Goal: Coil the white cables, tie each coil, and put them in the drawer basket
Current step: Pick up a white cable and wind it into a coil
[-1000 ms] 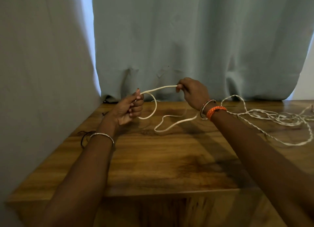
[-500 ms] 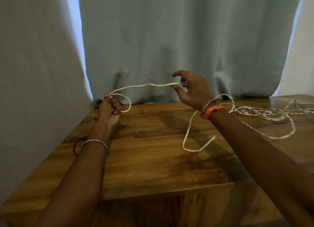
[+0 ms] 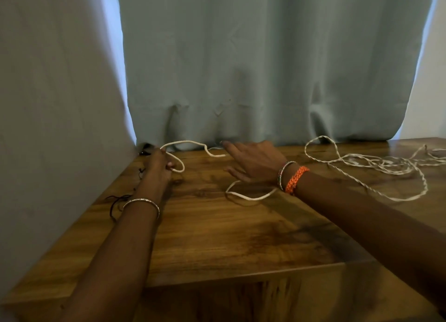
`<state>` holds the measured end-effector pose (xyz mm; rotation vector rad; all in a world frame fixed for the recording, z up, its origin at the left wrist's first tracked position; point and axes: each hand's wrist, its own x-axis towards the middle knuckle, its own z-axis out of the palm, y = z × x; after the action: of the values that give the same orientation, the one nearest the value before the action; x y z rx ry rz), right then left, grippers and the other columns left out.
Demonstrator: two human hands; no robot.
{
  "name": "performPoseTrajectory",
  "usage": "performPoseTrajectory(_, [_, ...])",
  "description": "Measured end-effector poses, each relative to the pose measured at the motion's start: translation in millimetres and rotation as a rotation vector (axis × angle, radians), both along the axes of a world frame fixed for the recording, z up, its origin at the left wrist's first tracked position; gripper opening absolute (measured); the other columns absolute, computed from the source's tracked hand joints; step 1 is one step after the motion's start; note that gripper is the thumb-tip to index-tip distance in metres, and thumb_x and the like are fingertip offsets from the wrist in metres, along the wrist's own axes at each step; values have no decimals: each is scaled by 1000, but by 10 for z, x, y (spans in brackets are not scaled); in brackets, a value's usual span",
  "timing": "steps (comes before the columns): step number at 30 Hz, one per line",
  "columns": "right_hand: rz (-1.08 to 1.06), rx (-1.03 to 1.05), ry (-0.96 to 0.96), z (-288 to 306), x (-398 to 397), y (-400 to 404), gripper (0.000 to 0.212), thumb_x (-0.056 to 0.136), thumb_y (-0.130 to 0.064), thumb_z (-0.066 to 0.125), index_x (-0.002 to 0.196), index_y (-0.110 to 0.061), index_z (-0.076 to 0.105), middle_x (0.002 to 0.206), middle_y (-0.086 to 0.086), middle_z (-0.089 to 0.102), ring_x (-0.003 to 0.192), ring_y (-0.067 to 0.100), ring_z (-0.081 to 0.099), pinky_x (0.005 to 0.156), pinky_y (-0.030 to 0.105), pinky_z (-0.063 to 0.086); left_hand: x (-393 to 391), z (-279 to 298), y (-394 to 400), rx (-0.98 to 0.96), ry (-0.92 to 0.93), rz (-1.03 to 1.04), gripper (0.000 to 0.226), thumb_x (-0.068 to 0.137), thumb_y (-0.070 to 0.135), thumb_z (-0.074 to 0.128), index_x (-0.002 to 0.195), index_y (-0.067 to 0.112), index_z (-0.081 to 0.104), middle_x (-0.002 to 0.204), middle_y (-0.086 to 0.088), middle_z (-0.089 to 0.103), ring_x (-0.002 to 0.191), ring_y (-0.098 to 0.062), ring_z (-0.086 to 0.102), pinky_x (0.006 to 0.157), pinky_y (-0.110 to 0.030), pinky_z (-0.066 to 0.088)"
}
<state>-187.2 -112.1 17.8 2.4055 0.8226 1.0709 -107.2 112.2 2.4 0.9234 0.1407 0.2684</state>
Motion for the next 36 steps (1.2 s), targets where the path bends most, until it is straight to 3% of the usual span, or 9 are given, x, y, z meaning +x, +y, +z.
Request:
performPoseTrajectory(3, [137,168,-36,9,-68,15,35,92,-30,36,108,-11,61,82,6,66,55,28,61,40,24,33,45,-17,5,3,-7,-78,36,97,3,25,64,13,35,39,4,37,20,-4,25,26,-12,22])
performPoseTrajectory(8, [98,213,-119,59,17,-28,3,74,-12,61,75,-10,62,67,6,61,46,30,57,41,20,25,-73,-5,-11,56,-52,-485,37,100,15,23,65,15,35,32,7,29,25,-5,25,31,-11,22])
performPoseTrajectory(13, [-329,20,273,69,-21,-57,27,85,-32,49,92,-12,65,96,11,66,87,34,63,62,28,34,-185,94,-70,-18,-221,-698,37,101,26,22,69,16,37,37,6,31,28,-3,27,29,-14,22])
performPoseTrajectory(16, [-261,137,523,16,-29,11,38,76,-45,50,87,-16,72,93,7,71,86,29,65,70,30,49,-259,90,-281,0,-259,-652,37,103,21,20,69,15,36,37,7,33,28,-2,28,29,-14,22])
performPoseTrajectory(18, [-167,281,757,64,5,114,24,81,-28,56,87,-14,74,94,5,72,88,24,64,79,34,51,-301,44,-454,72,-268,-584,36,103,19,23,70,14,36,39,8,38,30,-4,33,33,-13,28])
performPoseTrajectory(21, [38,542,921,260,-12,240,23,83,-13,58,65,-19,71,63,-14,66,67,7,56,73,32,43,-321,-3,-608,274,-303,-472,34,102,16,28,70,12,40,41,4,48,35,-9,48,43,-18,42])
performPoseTrajectory(27, [146,739,758,348,53,175,38,93,-27,57,55,-24,60,45,-7,45,44,5,35,52,25,27,-451,-25,-695,554,-290,-557,33,99,15,29,72,12,47,40,5,47,25,-4,32,33,-12,25])
performPoseTrajectory(31, [94,755,477,277,121,98,27,85,-29,66,73,-4,67,64,10,58,60,15,48,57,29,35,-482,8,-629,415,-182,-860,38,98,44,24,76,22,46,41,10,29,27,0,20,36,-15,11])
performPoseTrajectory(36, [108,753,234,223,174,-39,30,85,-37,62,67,-13,59,57,-3,50,58,21,50,55,33,39,-639,138,-570,356,-257,-960,29,99,28,25,78,15,41,46,9,13,31,-3,6,34,-15,5])
